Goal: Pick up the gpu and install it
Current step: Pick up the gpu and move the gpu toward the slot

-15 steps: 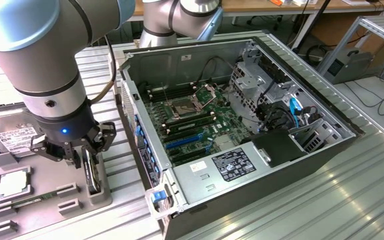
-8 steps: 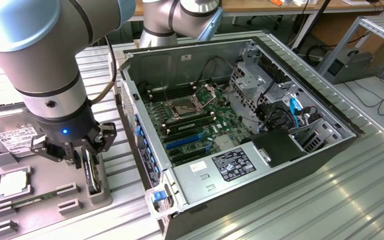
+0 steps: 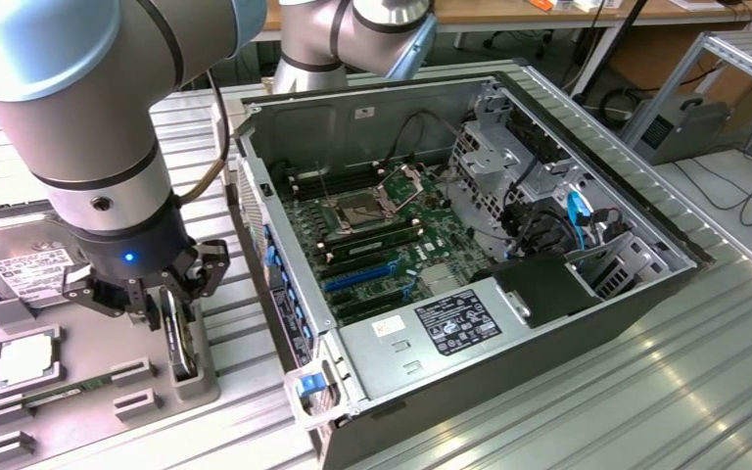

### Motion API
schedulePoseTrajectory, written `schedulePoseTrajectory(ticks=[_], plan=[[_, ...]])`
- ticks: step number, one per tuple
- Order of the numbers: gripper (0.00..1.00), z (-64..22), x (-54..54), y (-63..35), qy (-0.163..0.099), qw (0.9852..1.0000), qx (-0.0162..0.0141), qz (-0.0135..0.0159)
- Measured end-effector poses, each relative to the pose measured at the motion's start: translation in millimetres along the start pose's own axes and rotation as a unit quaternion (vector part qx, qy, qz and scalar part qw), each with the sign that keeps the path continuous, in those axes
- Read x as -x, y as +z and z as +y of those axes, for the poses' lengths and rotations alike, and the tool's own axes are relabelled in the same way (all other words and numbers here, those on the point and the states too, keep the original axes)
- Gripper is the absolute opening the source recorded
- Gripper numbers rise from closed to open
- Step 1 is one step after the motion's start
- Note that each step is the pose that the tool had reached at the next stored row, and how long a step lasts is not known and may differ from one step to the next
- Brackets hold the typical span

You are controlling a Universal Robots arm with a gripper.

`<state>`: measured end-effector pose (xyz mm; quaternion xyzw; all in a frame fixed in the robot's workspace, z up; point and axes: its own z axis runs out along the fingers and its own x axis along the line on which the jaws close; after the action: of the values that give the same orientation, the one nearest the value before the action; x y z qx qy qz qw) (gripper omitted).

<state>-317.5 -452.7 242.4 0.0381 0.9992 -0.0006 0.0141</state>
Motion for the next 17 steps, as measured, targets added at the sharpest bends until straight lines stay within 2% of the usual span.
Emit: schedulePoseTrajectory(ticks=[3, 4, 7, 17], plan=[[0.4, 0.0, -0.1, 0.0, 0.0, 1.0, 0.0, 0.0], [0.27, 0.0, -0.1, 0.0, 0.0, 1.0, 0.0, 0.0], [0.27, 0.0, 0.2, 0.1, -0.02, 0.9998, 0.0006, 0.0], [0.27, 0.0, 0.1, 0.0, -0.02, 0.9998, 0.0006, 0.0]])
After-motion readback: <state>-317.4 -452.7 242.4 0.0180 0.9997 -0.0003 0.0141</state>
